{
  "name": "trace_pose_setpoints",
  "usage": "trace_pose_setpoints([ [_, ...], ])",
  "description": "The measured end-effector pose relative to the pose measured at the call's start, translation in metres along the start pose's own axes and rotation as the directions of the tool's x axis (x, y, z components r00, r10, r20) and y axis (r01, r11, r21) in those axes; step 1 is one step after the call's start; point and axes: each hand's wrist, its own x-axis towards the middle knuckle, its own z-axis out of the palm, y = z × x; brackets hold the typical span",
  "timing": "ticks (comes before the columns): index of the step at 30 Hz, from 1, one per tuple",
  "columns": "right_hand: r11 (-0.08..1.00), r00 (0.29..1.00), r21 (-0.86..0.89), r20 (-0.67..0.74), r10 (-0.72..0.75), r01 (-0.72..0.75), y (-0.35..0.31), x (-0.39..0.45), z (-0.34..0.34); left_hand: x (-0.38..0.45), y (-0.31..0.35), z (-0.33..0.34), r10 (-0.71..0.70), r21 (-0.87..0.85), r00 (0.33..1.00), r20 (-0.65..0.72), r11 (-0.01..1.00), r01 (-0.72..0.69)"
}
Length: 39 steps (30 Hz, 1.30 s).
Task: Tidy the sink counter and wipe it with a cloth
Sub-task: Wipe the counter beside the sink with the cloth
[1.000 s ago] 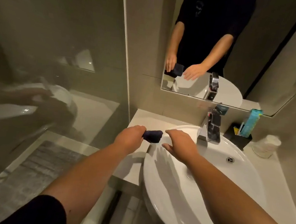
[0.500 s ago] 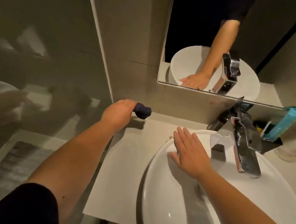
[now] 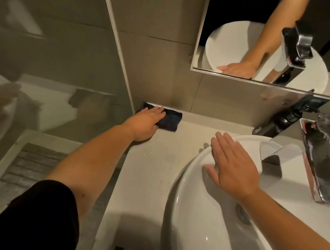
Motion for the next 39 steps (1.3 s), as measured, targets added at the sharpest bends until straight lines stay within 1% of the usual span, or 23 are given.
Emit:
trace_pose_setpoints([
  [2, 1.0, 1.0, 0.008, -0.013, -0.007, 0.007, 0.0, -0.001, 0.0, -0.013, 0.001, 0.005, 0.036, -0.036, 0.999, -0.022, 0.999, -0.037],
  [5, 1.0, 1.0, 0.022, -0.009, 0.003, -0.003, 0.0, 0.0, -0.002, -0.055, 0.01, 0.017, 0.042, -0.05, 0.998, -0.049, 0.998, -0.045],
  [11, 0.996, 0.997, 0.088, 0.075, 0.015, -0.022, -0.004, -0.001, -0.014, -0.184, 0.053, 0.051, 0.024, -0.111, 0.996, -0.09, 0.993, -0.034],
  [16, 0.993, 0.989, 0.12, 0.148, 0.001, -0.019, -0.006, -0.003, -0.025, -0.27, 0.089, 0.072, -0.035, -0.047, 0.998, -0.054, 0.998, 0.032],
  [20, 0.994, 0.989, 0.097, 0.142, 0.032, -0.046, -0.008, -0.007, -0.027, -0.307, 0.11, 0.079, -0.097, -0.013, 0.995, -0.028, 0.995, 0.096],
  [22, 0.996, 0.99, 0.083, 0.14, 0.026, -0.038, -0.008, -0.008, -0.029, -0.319, 0.118, 0.08, -0.135, -0.056, 0.99, -0.046, 0.99, 0.133],
  [24, 0.997, 0.986, 0.077, 0.167, 0.018, -0.031, -0.008, -0.009, -0.033, -0.331, 0.125, 0.078, -0.164, -0.116, 0.985, -0.045, 0.981, 0.158],
  [27, 0.996, 0.981, 0.08, 0.191, 0.028, -0.044, -0.007, -0.012, -0.037, -0.353, 0.133, 0.071, -0.227, -0.285, 0.973, -0.037, 0.936, 0.208],
  [29, 0.995, 0.98, 0.08, 0.195, 0.047, -0.064, -0.006, -0.015, -0.038, -0.368, 0.138, 0.065, -0.281, -0.413, 0.959, 0.023, 0.871, 0.265],
  [30, 0.994, 0.978, 0.081, 0.202, 0.054, -0.072, -0.006, -0.015, -0.038, -0.374, 0.14, 0.061, -0.342, -0.494, 0.937, 0.076, 0.803, 0.333],
  [31, 0.994, 0.977, 0.083, 0.205, 0.057, -0.075, -0.006, -0.016, -0.038, -0.378, 0.142, 0.057, -0.411, -0.597, 0.9, 0.148, 0.688, 0.412],
  [33, 0.993, 0.976, 0.084, 0.211, 0.061, -0.08, -0.008, -0.016, -0.037, -0.377, 0.141, 0.045, -0.521, -0.768, 0.814, 0.259, 0.399, 0.5],
  [35, 0.993, 0.971, 0.064, 0.222, 0.086, -0.102, -0.008, -0.015, -0.035, -0.362, 0.132, 0.03, -0.603, -0.841, 0.747, 0.278, 0.223, 0.493],
  [37, 0.986, 0.965, 0.046, 0.217, 0.147, -0.16, -0.008, -0.016, -0.031, -0.333, 0.121, 0.012, -0.648, -0.885, 0.715, 0.262, 0.135, 0.446],
  [39, 0.977, 0.957, 0.05, 0.216, 0.192, -0.207, -0.009, -0.016, -0.028, -0.292, 0.107, -0.004, -0.675, -0.909, 0.705, 0.218, 0.123, 0.398],
])
